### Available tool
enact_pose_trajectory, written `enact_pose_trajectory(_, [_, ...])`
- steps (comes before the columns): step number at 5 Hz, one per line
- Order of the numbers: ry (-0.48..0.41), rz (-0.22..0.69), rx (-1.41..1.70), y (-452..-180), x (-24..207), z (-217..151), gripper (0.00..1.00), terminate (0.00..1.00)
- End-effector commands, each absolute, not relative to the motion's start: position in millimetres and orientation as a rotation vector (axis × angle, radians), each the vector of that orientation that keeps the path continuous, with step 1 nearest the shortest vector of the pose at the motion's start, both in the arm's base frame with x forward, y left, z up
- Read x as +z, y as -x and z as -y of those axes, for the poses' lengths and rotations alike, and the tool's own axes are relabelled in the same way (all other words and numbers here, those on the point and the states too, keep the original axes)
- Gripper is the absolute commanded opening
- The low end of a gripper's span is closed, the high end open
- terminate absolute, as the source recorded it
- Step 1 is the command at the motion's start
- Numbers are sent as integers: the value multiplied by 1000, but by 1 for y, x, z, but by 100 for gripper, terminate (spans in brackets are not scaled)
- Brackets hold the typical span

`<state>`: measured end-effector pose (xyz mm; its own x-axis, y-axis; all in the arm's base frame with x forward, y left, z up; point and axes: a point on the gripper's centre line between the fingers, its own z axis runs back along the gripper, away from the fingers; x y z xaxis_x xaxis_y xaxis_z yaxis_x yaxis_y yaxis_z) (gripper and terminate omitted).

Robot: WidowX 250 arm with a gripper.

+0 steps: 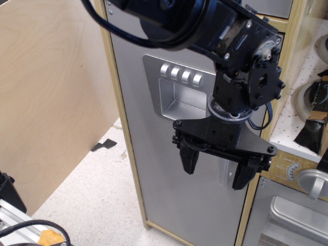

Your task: Open fridge

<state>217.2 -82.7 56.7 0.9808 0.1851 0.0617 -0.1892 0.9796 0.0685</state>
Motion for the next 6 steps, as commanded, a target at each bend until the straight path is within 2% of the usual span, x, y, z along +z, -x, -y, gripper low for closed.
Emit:
enact_pose_trajectory(1, [-74, 55, 188, -217, 57, 83, 100, 0])
enact_pose_trajectory(4, [-69, 326, 50, -279, 46, 72, 100, 0])
enact_pose_trajectory(5, [-31, 348, -26, -298, 34, 68, 100, 0])
enact_pose_trajectory(6, [-18, 359, -84, -313, 32, 64, 100, 0])
